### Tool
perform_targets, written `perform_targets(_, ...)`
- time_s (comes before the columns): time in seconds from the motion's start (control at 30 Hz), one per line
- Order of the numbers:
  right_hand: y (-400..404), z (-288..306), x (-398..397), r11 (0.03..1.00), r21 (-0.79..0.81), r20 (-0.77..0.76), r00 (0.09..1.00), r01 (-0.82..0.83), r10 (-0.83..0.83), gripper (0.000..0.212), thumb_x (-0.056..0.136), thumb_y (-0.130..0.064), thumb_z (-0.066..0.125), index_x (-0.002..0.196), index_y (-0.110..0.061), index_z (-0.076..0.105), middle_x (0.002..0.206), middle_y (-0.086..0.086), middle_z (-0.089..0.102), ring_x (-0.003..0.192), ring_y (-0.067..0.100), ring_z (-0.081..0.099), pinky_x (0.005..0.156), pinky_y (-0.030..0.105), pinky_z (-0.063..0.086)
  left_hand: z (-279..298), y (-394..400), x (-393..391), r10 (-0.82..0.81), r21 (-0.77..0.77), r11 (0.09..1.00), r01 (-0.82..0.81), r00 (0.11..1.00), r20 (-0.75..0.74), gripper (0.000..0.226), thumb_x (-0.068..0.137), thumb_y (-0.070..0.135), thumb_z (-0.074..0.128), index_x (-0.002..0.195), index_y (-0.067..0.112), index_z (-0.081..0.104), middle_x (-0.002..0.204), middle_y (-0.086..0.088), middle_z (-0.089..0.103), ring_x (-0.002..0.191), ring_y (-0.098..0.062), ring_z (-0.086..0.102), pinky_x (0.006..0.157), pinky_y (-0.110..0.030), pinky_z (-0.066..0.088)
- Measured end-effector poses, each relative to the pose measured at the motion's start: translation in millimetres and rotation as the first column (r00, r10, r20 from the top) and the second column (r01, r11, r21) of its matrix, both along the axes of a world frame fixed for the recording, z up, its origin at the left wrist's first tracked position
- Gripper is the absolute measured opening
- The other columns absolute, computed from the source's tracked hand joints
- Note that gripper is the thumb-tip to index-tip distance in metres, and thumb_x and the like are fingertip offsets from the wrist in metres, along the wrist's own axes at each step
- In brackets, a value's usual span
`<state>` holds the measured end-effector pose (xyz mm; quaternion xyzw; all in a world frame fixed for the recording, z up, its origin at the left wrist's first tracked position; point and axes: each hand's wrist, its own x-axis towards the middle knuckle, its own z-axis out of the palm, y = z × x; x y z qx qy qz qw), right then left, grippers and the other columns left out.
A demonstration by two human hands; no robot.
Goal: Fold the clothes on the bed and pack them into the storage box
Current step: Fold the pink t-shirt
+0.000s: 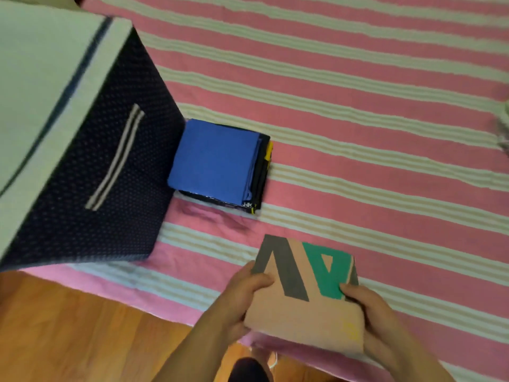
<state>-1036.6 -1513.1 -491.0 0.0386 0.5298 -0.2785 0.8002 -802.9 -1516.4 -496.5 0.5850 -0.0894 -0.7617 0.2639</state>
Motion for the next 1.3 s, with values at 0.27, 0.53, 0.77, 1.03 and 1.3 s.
perform_targets(0.27, -148, 45, 149, 0.878, -0.474, -0.220, 0.957, 0.066, -0.191, 0.034, 0.090, 0.003, 0.063, 0.119, -0.009, 0.050, 0.112, 0.008, 0.074, 0.085, 0.025, 0.075, 0.063, 0.039, 0.062, 75, -156, 140, 0.157, -0.454, 0.862, 0.224, 0.733, 0.661, 0.044, 0.096, 0.010, 0.062, 0.134, 0.031, 0.054, 0.114, 0.001, 0.072, 0.098, -0.014, 0.070, 0.084, -0.037, 0.058)
perform_targets(0.53, -182, -25, 186, 0.591, -0.358, -0.932, 0.316, -0.723, -0.178, 0.048, 0.099, -0.013, 0.052, 0.146, -0.017, 0.041, 0.133, -0.004, 0.046, 0.128, 0.022, 0.045, 0.108, 0.032, 0.037, -11, -179, 130, 0.089, 0.005, 0.468, 0.883, -0.053, 0.995, 0.052, 0.103, 0.019, 0.043, 0.154, 0.017, 0.036, 0.166, -0.013, 0.021, 0.156, -0.032, 0.008, 0.125, -0.046, 0.012)
perform_targets(0.77, -222, -84, 228, 0.191, 0.176, -0.965, -0.208, -0.966, -0.161, 0.068, 0.101, -0.042, 0.006, 0.159, -0.006, 0.005, 0.167, 0.018, 0.004, 0.154, 0.038, -0.004, 0.123, 0.054, 0.010, -70, -230, 158, 0.064, 0.238, 0.314, 0.919, -0.270, 0.961, 0.060, 0.106, 0.050, 0.005, 0.161, 0.030, -0.010, 0.169, -0.003, -0.015, 0.155, -0.029, -0.015, 0.126, -0.049, 0.005)
perform_targets(1.03, -255, -127, 224, 0.148, 0.145, -0.961, -0.174, -0.978, -0.214, 0.063, 0.103, -0.039, 0.021, 0.160, -0.012, 0.012, 0.167, 0.015, 0.002, 0.154, 0.037, -0.002, 0.126, 0.048, 0.005, -132, -253, 162, 0.052, 0.210, 0.435, 0.876, -0.257, 0.965, 0.063, 0.104, 0.047, -0.005, 0.160, 0.021, -0.016, 0.168, -0.014, -0.015, 0.155, -0.031, -0.013, 0.128, -0.046, 0.003)
perform_targets(1.3, -246, -31, 178, 0.177, 0.016, -0.988, 0.012, -0.984, 0.157, 0.070, 0.105, -0.044, 0.036, 0.160, -0.028, -0.004, 0.165, 0.008, -0.023, 0.153, 0.037, -0.004, 0.124, 0.050, 0.013, -28, -255, 117, -0.283, 0.427, 0.436, 0.792, -0.330, 0.901, 0.069, 0.103, 0.031, 0.031, 0.162, 0.024, -0.003, 0.168, -0.012, -0.016, 0.153, -0.037, -0.017, 0.125, -0.053, -0.005)
